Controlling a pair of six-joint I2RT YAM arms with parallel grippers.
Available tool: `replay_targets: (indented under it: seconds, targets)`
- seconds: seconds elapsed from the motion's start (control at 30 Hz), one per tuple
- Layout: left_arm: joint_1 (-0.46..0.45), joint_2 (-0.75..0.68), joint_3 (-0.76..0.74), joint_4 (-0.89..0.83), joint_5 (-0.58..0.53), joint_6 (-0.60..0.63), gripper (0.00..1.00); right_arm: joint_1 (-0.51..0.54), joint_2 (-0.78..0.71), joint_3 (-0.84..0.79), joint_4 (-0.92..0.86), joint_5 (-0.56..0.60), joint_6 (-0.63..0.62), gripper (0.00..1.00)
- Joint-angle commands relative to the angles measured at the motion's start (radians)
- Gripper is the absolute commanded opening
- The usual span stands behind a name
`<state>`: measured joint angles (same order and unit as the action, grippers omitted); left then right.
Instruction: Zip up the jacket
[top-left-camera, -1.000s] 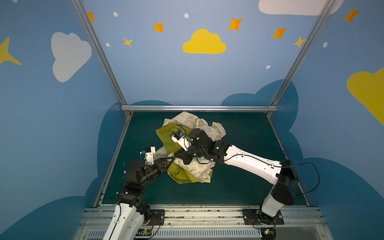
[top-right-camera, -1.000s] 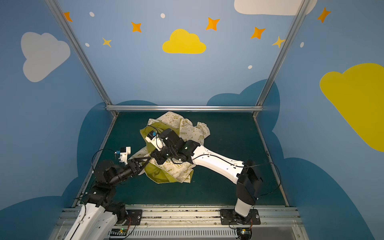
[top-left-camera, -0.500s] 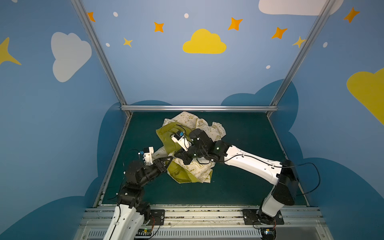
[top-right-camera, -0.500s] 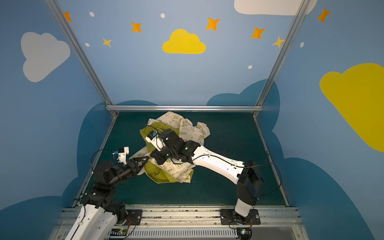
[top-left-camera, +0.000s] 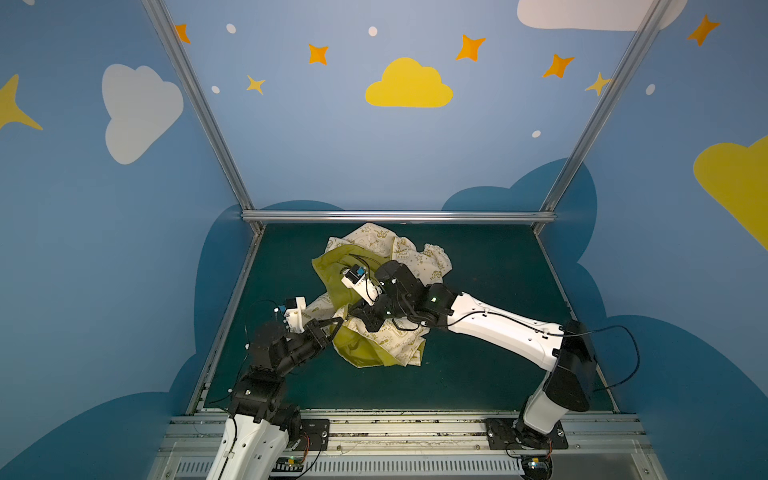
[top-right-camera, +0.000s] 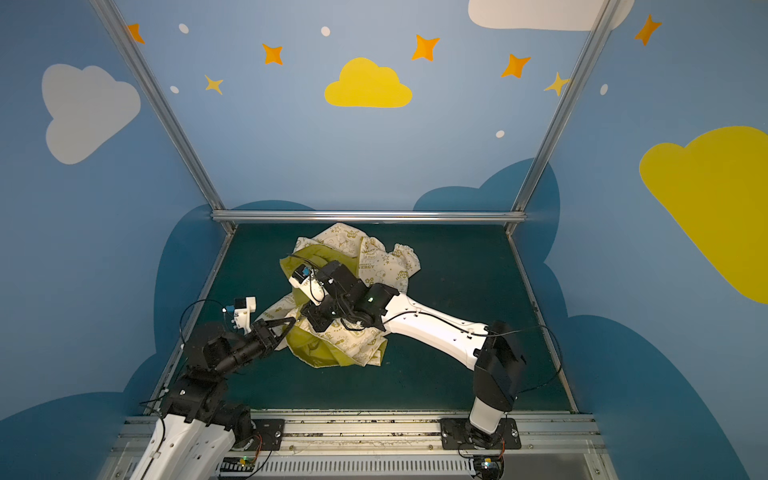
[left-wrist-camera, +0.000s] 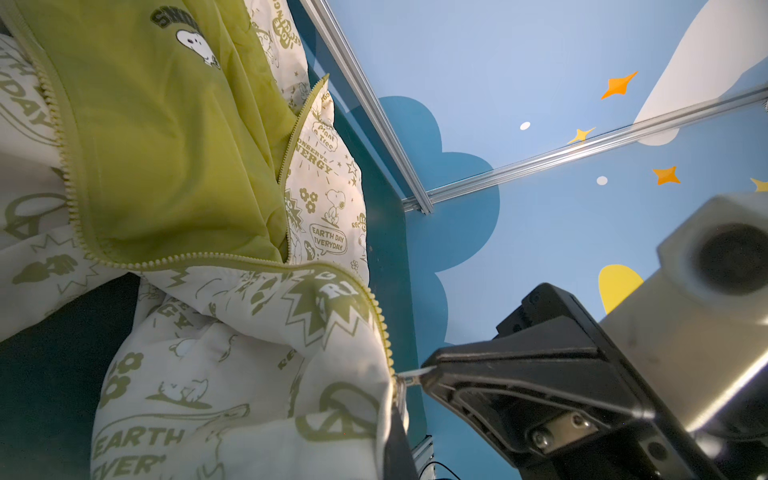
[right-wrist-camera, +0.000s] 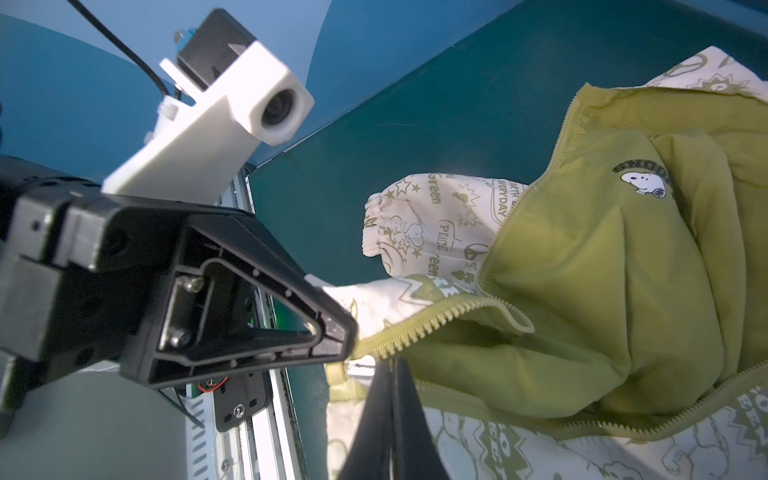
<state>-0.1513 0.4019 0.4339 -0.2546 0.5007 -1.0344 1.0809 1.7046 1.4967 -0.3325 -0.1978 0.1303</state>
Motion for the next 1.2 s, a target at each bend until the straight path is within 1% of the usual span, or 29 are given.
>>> replay_targets:
  seconds: [0.0, 0.13, 0.3, 0.43, 0.5, 0.57, 0.7, 0.8, 0.9, 0.93, 1.03, 1.17]
  targets:
    - [-0.003, -0.041, 0.033, -0.121, 0.022, 0.042, 0.04, -0.013, -0.010, 0.020, 0.003, 0.107, -0.029, 0.00]
    - [-0.003, -0.073, 0.037, -0.177, 0.016, 0.049, 0.04, -0.013, 0.002, 0.030, -0.004, 0.135, -0.053, 0.00]
    - [-0.005, -0.087, 0.034, -0.199, 0.020, 0.043, 0.04, -0.013, -0.005, 0.038, 0.010, 0.168, -0.086, 0.00]
    - [-0.009, -0.097, 0.043, -0.198, 0.033, 0.026, 0.04, -0.011, -0.033, 0.006, 0.114, 0.128, -0.140, 0.00]
    - [-0.010, -0.100, 0.067, -0.236, 0.026, 0.041, 0.04, -0.010, -0.034, 0.006, 0.131, 0.094, -0.184, 0.00]
    - [-0.010, -0.096, 0.081, -0.270, 0.020, 0.062, 0.04, -0.015, -0.022, 0.017, 0.118, 0.117, -0.218, 0.00]
    - [-0.009, -0.063, 0.094, -0.280, 0.015, 0.081, 0.04, -0.067, 0.022, 0.077, 0.035, 0.233, -0.238, 0.00]
    - [-0.009, 0.036, 0.160, -0.272, 0.016, 0.143, 0.04, -0.141, 0.028, 0.110, 0.020, 0.255, -0.210, 0.00]
    - [-0.002, 0.200, 0.263, -0.263, 0.016, 0.249, 0.04, -0.225, 0.020, 0.115, 0.053, 0.278, -0.183, 0.00]
    - [0.006, 0.272, 0.314, -0.260, 0.027, 0.291, 0.04, -0.252, 0.020, 0.125, 0.059, 0.282, -0.185, 0.00]
    - [0.056, 0.476, 0.500, -0.276, 0.105, 0.409, 0.04, -0.326, 0.026, 0.196, 0.025, 0.348, -0.219, 0.00]
    - [0.137, 0.681, 0.773, -0.324, 0.200, 0.511, 0.04, -0.423, 0.009, 0.284, 0.015, 0.469, -0.270, 0.00]
